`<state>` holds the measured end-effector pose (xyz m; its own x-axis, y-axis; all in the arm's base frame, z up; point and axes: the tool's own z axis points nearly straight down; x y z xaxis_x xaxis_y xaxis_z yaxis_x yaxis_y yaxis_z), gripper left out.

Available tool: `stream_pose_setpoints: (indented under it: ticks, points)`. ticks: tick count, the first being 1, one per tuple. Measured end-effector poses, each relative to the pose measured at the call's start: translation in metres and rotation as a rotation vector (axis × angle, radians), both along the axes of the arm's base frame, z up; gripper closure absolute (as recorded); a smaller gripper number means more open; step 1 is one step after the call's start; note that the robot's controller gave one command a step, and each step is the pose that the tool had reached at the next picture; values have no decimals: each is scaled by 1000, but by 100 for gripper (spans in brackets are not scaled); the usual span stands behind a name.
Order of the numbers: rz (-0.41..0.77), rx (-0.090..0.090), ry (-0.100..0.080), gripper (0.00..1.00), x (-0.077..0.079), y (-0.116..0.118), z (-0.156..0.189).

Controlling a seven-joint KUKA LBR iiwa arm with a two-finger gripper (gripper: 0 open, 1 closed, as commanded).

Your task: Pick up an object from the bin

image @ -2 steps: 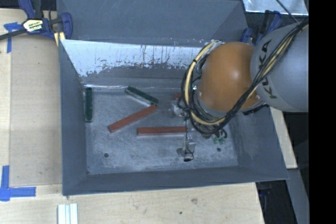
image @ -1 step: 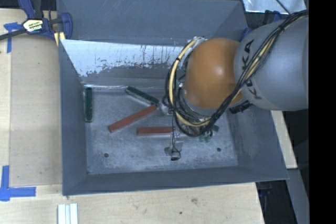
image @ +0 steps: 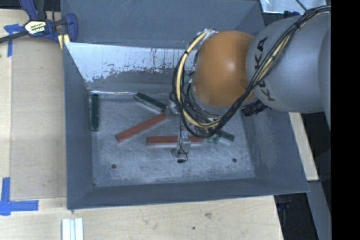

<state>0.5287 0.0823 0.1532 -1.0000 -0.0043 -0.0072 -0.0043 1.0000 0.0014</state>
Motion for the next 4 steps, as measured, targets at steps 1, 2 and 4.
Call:
stream_pose_setpoints:
  ticks: [1,2,4]
  points:
    - [-95,1,0,0,4,11,-73]
    - [-99,0,-2,100,0,-7,-81]
    - [-99,0,0,100,0,-7,-80]
